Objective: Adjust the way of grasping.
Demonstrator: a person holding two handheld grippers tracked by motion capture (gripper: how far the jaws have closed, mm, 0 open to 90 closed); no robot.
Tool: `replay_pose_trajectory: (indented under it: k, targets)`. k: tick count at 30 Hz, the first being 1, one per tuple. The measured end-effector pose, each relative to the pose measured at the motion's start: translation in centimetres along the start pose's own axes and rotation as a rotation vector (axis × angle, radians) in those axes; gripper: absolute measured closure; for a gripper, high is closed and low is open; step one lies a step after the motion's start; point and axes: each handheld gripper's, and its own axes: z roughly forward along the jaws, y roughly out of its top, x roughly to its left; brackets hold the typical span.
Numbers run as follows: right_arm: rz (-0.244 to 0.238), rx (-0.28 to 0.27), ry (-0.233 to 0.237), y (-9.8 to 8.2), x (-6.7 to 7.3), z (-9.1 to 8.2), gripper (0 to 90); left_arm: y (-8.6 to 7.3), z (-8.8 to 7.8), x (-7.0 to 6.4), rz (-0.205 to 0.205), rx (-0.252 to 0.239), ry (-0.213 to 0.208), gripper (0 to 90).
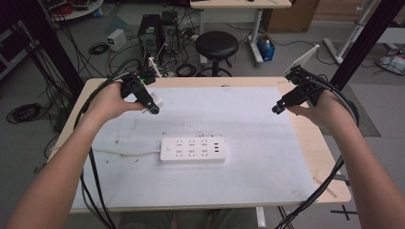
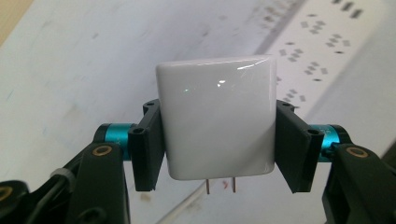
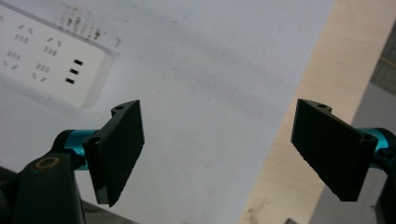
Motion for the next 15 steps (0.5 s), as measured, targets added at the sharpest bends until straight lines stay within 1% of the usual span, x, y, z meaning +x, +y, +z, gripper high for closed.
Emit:
replay_pose_trajectory:
  k: [1, 2, 3, 4, 5, 6, 7, 8, 9, 10, 11, 12, 13, 14, 15]
  targets:
    - [0.025, 0.009, 0.048, 0.0, 0.2, 0.0, 16.8, 0.5, -0.1, -0.8, 0.071, -0.036, -0.03, 41.3]
    - [0.04, 0.011, 0.074, 0.0, 0.3, 0.1, 16.7, 0.7, -0.1, -1.2, 0.095, -0.05, -0.05, 41.3]
    - [0.04, 0.011, 0.074, 0.0, 0.3, 0.1, 16.7, 0.7, -0.1, -1.2, 0.095, -0.05, -0.05, 41.3]
    - [0.074, 0.018, 0.133, 0.0, 0.4, 0.1, 16.7, 1.2, -0.2, -2.0, 0.157, -0.086, -0.083, 41.4]
    - [0.098, 0.01, 0.155, -0.1, 0.4, 0.2, 16.7, 1.2, -0.2, -2.0, 0.157, -0.086, -0.083, 41.4]
    - [0.125, 0.0, 0.174, -0.1, 0.4, 0.2, 16.7, 1.7, -0.3, -3.0, 0.218, -0.115, -0.103, 41.5]
    - [0.154, -0.005, 0.202, -0.1, 0.4, 0.2, 16.7, 2.0, -0.3, -3.5, 0.247, -0.132, -0.115, 41.5]
    - [0.154, -0.005, 0.202, -0.1, 0.4, 0.2, 16.7, 2.0, -0.3, -3.5, 0.247, -0.132, -0.115, 41.5]
    - [0.175, -0.003, 0.245, -0.1, 0.4, 0.3, 16.7, 2.0, -0.3, -3.5, 0.247, -0.132, -0.115, 41.5]
    - [0.175, -0.003, 0.245, -0.1, 0.4, 0.3, 16.7, 2.0, -0.3, -3.5, 0.247, -0.132, -0.115, 41.5]
    - [0.224, -0.01, 0.4, -0.2, 0.6, 0.5, 16.7, 3.1, -0.2, -5.3, 0.339, -0.205, -0.152, 41.6]
    - [0.245, -0.017, 0.465, -0.2, 0.8, 0.6, 16.7, 3.3, -0.2, -5.6, 0.36, -0.216, -0.151, 41.6]
    - [0.254, -0.019, 0.496, -0.2, 0.9, 0.7, 16.7, 3.7, -0.1, -6.1, 0.385, -0.24, -0.15, 41.6]
    - [0.254, -0.019, 0.496, -0.2, 0.9, 0.7, 16.7, 3.7, -0.1, -6.1, 0.385, -0.24, -0.15, 41.7]
    - [0.269, -0.023, 0.558, -0.2, 1.4, 0.9, 16.8, 3.9, -0.1, -6.4, 0.399, -0.249, -0.15, 41.7]
